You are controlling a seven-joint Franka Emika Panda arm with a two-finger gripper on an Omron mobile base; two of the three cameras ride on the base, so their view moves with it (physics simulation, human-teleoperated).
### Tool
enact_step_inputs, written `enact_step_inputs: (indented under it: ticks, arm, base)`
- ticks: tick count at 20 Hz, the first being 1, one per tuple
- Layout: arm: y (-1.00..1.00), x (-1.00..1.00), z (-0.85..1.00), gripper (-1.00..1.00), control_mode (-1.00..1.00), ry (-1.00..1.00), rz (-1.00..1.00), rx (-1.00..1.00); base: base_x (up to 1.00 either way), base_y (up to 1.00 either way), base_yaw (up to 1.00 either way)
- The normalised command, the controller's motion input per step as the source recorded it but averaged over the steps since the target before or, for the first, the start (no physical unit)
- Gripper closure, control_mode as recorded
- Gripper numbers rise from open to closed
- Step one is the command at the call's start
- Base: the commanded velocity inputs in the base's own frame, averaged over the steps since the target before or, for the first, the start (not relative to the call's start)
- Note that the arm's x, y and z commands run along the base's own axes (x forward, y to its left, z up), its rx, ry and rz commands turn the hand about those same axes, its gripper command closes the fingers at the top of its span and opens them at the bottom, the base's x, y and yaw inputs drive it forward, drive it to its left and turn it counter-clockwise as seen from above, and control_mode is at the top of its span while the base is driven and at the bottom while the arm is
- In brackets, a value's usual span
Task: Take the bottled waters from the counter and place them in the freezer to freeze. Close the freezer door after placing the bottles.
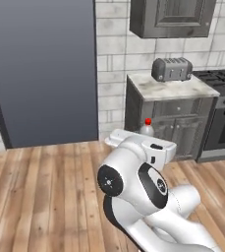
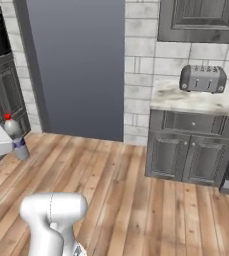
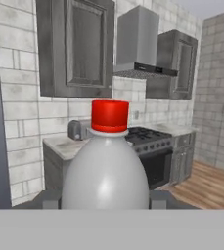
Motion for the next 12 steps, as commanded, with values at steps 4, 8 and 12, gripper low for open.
enact_step_inputs:
  ticks: [4,8,12]
  arm:
    - [0.00,0.00,0.00,1.00,1.00,0.00,0.00,0.00]
    - [0.00,0.00,0.00,1.00,1.00,0.00,0.00,0.00]
    - [0.00,0.00,0.00,1.00,1.00,0.00,0.00,0.00]
  base:
    - [1.00,0.52,-0.10]
    - [1.00,0.16,0.00]
    - [0.82,0.06,0.19]
